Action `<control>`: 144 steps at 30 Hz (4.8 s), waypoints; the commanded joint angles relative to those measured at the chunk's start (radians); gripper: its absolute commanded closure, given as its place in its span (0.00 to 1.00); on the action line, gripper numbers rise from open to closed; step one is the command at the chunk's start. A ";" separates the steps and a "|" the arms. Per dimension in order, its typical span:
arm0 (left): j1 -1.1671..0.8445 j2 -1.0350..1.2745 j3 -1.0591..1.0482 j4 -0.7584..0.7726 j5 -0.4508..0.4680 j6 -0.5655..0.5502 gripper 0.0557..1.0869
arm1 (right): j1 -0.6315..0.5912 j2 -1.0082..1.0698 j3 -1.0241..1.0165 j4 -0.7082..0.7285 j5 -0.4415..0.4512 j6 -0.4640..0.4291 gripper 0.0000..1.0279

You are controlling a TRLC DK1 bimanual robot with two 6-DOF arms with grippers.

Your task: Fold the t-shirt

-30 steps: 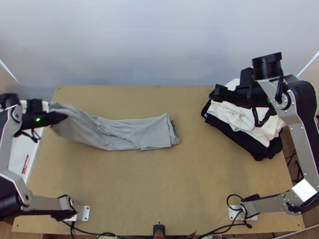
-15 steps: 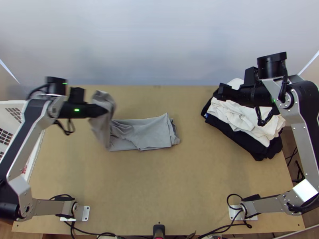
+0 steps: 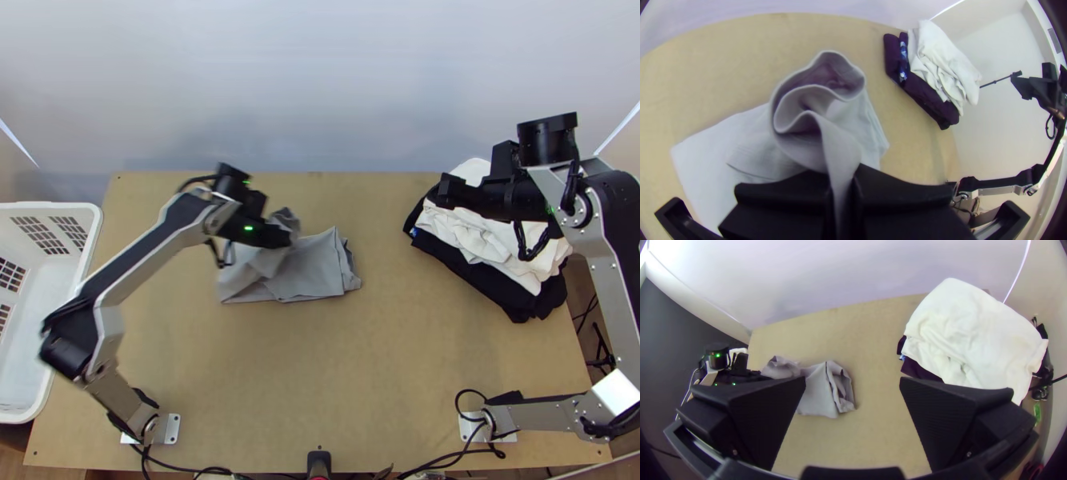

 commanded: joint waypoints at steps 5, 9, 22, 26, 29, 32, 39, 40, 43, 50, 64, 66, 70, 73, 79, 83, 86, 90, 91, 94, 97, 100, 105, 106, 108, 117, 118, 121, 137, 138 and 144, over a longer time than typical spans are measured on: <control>-0.198 0.308 0.327 0.010 -0.030 -0.115 0.97 | 0.008 -0.063 -0.135 0.056 -0.001 0.014 0.04; -0.250 0.423 0.479 -0.003 -0.034 -0.121 0.82 | 0.008 -0.089 -0.211 0.094 -0.001 0.014 0.04; -0.182 0.336 0.605 -0.061 -0.013 -0.023 0.04 | -0.012 -0.055 -0.562 0.410 -0.141 0.094 0.04; -0.083 0.242 0.577 -0.118 -0.013 -0.003 0.04 | 0.039 0.049 -0.614 0.504 -0.242 0.094 0.04; 0.002 0.138 0.510 -0.127 -0.013 0.010 0.04 | 0.071 0.149 -0.628 0.611 -0.340 0.106 0.04; 0.071 0.033 0.424 -0.127 -0.013 0.025 0.05 | 0.097 0.236 -0.626 0.691 -0.391 0.108 0.04; 0.174 -0.142 0.245 -0.127 -0.013 0.037 0.04 | 0.131 0.383 -0.646 0.794 -0.385 0.069 0.04; 0.181 -0.157 0.228 -0.127 -0.013 0.037 0.05 | 0.131 0.396 -0.649 0.810 -0.375 0.068 0.04; 0.200 -0.197 0.186 -0.125 -0.013 0.036 0.05 | 0.129 0.426 -0.645 0.827 -0.363 0.063 0.04; 0.226 -0.246 0.159 -0.125 -0.013 0.023 0.05 | 0.138 0.471 -0.645 0.867 -0.354 0.054 0.04; 0.286 -0.339 0.074 -0.127 -0.014 0.023 0.04 | 0.327 0.597 -0.484 0.901 -0.297 0.075 0.04; 0.298 -0.356 0.062 -0.127 -0.013 0.025 0.05 | 0.365 0.615 -0.435 0.901 -0.268 0.077 0.07; 0.324 -0.381 0.054 -0.134 -0.013 0.028 0.05 | 0.376 0.591 -0.399 0.899 -0.243 0.071 0.89; 0.345 -0.393 0.051 -0.139 -0.013 0.036 0.05 | 0.345 0.454 -0.436 0.898 -0.243 0.069 0.97; 0.364 -0.392 0.022 -0.133 -0.011 0.050 0.05 | 0.263 0.178 -0.388 0.815 -0.245 0.101 0.97; 0.364 -0.385 -0.008 -0.113 -0.011 0.051 0.05 | 0.174 0.089 -0.273 0.734 -0.245 0.111 0.97; 0.361 -0.384 -0.030 -0.088 -0.011 0.048 0.05 | 0.085 0.064 -0.175 0.686 -0.247 0.103 0.97; 0.352 -0.382 -0.055 -0.058 -0.010 0.043 0.05 | -0.057 0.067 -0.048 0.639 -0.260 0.046 0.97; 0.350 -0.381 -0.059 -0.052 -0.010 0.040 0.05 | -0.096 0.074 -0.020 0.637 -0.270 0.028 0.97; 0.341 -0.384 -0.074 -0.033 -0.010 0.036 0.05 | -0.190 0.095 0.052 0.612 -0.280 -0.057 0.97; 0.330 -0.390 -0.082 -0.032 -0.010 0.036 0.05 | -0.282 0.113 0.089 0.612 -0.303 -0.100 0.97; 0.329 -0.392 -0.084 -0.032 -0.010 0.037 0.05 | -0.371 0.130 0.093 0.612 -0.348 -0.104 0.97; 0.327 -0.390 -0.065 -0.030 -0.010 0.048 0.05 | -0.463 0.138 0.044 0.603 -0.383 -0.120 0.97; 0.329 -0.385 -0.058 -0.029 -0.010 0.050 0.05 | -0.475 0.138 0.030 0.603 -0.385 -0.123 0.97; 0.327 -0.376 -0.042 -0.030 -0.008 0.053 0.05 | -0.483 0.138 0.000 0.603 -0.386 -0.129 0.97; 0.313 -0.349 -0.016 -0.030 -0.007 0.053 0.05 | -0.455 0.113 -0.022 0.602 -0.386 -0.112 0.97; 0.312 -0.349 -0.016 -0.030 -0.007 0.053 0.05 | -0.448 0.113 -0.023 0.602 -0.385 -0.107 0.97; 0.313 -0.355 -0.027 -0.030 -0.007 0.051 0.05 | -0.440 0.112 -0.026 0.599 -0.383 -0.093 0.97; 0.327 -0.395 -0.051 -0.033 -0.007 0.051 0.05 | -0.527 0.146 -0.283 0.617 -0.325 -0.149 0.97; 0.327 -0.395 -0.053 -0.033 -0.007 0.051 0.05 | -0.538 0.137 -0.296 0.617 -0.319 -0.158 0.97; 0.327 -0.393 -0.056 -0.033 -0.007 0.053 0.05 | -0.598 0.064 -0.372 0.616 -0.251 -0.256 0.97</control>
